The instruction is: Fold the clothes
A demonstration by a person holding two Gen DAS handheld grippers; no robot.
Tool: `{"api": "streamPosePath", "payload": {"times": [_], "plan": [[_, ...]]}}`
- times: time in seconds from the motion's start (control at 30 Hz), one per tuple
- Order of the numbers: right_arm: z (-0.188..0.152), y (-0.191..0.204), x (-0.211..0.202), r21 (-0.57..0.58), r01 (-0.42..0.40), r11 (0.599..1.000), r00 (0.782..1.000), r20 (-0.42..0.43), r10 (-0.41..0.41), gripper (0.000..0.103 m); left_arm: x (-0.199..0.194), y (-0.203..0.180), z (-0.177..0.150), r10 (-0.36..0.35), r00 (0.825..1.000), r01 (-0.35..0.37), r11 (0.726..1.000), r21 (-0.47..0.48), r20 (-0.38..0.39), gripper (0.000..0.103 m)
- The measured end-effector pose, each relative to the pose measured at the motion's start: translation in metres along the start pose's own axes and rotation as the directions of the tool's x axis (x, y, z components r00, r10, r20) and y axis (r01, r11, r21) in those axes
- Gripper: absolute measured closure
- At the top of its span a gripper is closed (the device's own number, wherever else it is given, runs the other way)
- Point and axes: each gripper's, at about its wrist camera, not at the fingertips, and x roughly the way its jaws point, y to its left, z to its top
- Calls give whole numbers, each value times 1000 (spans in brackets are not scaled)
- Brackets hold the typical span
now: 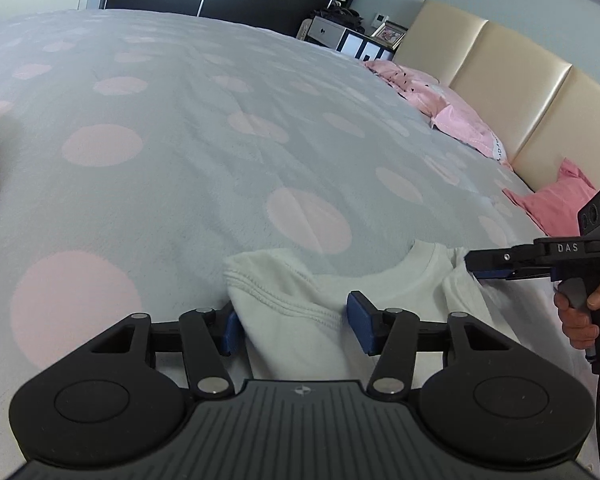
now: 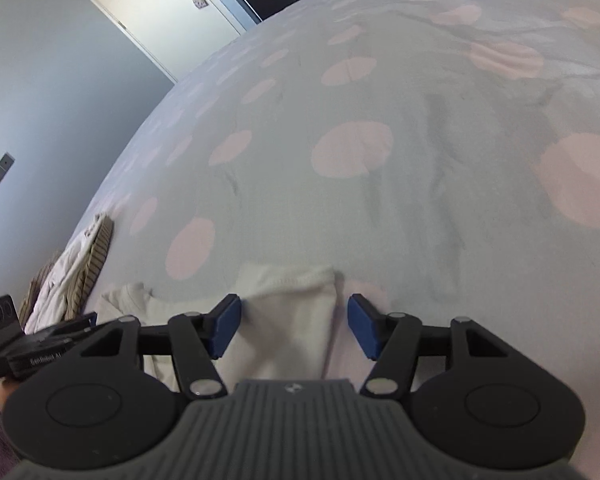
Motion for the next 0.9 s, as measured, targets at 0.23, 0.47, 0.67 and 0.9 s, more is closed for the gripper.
{"api": "streamPosePath", "payload": {"times": [0.23, 0.47, 0.67, 0.9], "plan": [[1, 14, -22, -77, -40, 996, 998, 55, 44, 97, -20, 5, 9, -60, 998, 62, 994, -90, 32, 98], [1, 52, -93, -186, -134, 973, 982, 105, 156, 97, -85, -25, 22, -140, 986, 145, 989, -41, 95, 99], [-27, 89, -168, -285, -188, 940, 965, 124, 230, 97, -154, -55, 13, -173, 977, 171, 985, 27, 122, 99], [-90, 106, -242, -346, -221, 912, 954, 115, 275, 97, -225, -87, -35, -203, 975, 193, 975, 112, 91, 99]]}}
